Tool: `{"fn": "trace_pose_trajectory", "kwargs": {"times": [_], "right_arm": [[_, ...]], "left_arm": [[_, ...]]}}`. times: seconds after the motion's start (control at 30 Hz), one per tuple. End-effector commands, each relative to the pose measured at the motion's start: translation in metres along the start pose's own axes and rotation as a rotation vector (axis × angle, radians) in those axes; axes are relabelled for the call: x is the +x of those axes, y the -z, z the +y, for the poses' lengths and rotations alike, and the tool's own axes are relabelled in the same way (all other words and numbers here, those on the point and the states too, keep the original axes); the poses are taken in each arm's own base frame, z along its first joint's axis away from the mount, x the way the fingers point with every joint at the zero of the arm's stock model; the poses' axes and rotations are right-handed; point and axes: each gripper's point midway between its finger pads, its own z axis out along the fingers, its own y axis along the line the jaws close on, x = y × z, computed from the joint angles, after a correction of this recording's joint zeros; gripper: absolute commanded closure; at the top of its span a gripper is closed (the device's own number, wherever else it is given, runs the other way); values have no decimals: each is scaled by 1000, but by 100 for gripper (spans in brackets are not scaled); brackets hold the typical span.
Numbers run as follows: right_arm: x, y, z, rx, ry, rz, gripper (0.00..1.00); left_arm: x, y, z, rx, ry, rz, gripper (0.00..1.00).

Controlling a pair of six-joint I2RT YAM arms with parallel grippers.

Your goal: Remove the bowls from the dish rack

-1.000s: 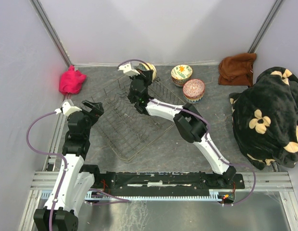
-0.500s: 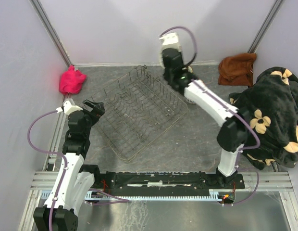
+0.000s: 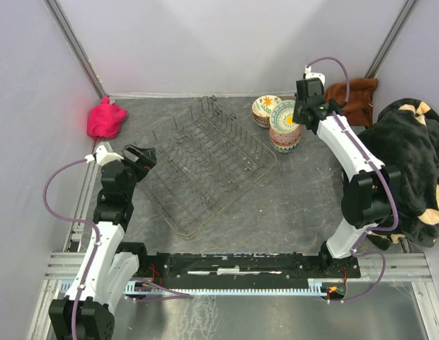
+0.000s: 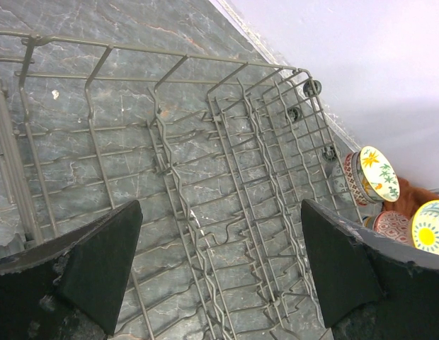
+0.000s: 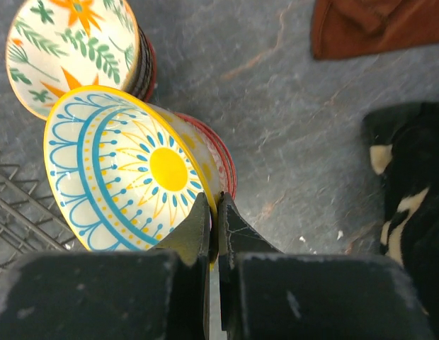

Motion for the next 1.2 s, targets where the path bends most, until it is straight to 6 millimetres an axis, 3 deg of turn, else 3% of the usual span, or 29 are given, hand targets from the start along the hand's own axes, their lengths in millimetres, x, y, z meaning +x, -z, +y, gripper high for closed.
{"fn": "trace_pose_trajectory", "kwargs": {"times": [0.0,1.17], "right_arm": [[-18,18,6,-118,-120,-40,99],[33,-34,-2,-43,-120,110,99]], "left_arm": [[-10,-2,-18,72,17,-33,1],[-7,-6,-15,68,19,-30,1]]}}
